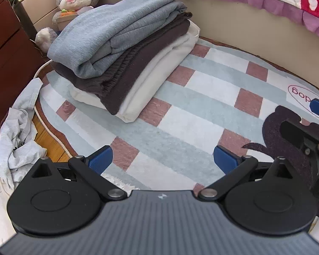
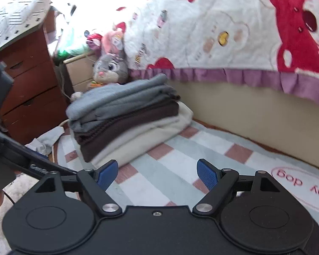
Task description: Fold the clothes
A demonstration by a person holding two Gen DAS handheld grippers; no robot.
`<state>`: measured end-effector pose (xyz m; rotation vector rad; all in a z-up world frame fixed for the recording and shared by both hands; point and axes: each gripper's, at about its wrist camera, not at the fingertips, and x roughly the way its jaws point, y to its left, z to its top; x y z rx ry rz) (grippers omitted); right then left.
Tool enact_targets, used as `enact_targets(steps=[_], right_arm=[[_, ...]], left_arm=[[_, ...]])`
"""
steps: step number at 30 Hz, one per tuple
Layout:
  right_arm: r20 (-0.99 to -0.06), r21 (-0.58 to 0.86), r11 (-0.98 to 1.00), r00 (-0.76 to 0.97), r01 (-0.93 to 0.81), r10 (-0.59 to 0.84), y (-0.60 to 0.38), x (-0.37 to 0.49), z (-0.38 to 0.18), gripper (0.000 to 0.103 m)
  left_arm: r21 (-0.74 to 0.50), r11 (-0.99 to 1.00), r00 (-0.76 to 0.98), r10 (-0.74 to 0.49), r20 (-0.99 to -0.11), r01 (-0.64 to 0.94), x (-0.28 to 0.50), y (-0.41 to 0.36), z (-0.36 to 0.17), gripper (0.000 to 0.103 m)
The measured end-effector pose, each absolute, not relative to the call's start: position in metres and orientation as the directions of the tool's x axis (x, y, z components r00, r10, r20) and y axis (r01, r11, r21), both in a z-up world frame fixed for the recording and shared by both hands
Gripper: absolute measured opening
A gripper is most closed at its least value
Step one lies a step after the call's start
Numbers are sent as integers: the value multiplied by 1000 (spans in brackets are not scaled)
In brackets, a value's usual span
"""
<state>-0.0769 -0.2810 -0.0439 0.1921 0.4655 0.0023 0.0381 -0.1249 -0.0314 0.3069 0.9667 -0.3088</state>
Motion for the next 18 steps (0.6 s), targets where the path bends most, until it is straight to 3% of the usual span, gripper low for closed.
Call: enact_targets(steps=[18], right_arm=[[-472, 158, 986, 881, 57, 25, -271, -75, -37, 85]], left_arm=[[126, 912, 541, -116, -833, 390, 31, -125, -23, 103]])
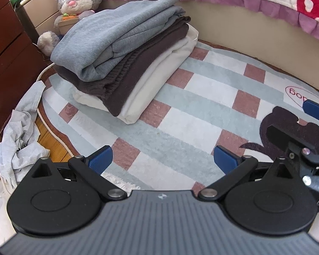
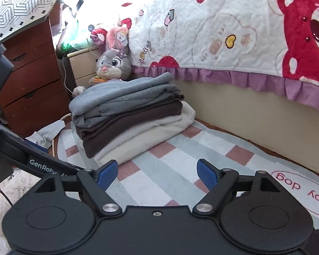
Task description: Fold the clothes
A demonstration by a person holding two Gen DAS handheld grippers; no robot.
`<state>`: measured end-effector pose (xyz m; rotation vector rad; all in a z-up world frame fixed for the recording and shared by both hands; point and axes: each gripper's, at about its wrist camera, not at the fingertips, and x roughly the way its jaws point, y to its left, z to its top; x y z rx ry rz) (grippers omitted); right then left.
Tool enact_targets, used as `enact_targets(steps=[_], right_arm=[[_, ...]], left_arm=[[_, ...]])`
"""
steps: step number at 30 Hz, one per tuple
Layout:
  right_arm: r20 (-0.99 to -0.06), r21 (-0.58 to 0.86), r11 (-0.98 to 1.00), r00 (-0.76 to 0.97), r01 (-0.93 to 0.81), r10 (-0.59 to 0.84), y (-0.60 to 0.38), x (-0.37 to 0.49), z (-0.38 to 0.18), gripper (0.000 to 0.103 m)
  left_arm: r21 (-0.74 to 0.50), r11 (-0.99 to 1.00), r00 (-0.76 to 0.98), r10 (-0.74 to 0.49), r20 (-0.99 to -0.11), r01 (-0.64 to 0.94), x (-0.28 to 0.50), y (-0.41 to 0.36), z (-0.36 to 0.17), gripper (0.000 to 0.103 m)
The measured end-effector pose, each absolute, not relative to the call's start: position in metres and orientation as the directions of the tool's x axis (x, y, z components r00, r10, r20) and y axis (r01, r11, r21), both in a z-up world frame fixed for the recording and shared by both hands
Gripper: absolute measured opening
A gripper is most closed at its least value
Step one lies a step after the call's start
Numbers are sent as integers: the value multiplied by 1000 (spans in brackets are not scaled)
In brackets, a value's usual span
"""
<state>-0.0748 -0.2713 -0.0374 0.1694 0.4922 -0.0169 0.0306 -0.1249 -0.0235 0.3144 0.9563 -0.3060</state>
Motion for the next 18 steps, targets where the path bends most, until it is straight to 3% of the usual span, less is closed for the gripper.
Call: enact_targets(steps=[14, 18], right_arm=[[-469, 146, 989, 882, 34, 39, -263, -83, -30, 85], [-460, 207, 978, 884, 16, 83, -268, -86, -27, 85]], left_arm=[[112, 915, 557, -135, -820, 387, 19, -121, -12, 103], [115, 915, 566, -138, -813, 387, 16, -119, -8, 103]])
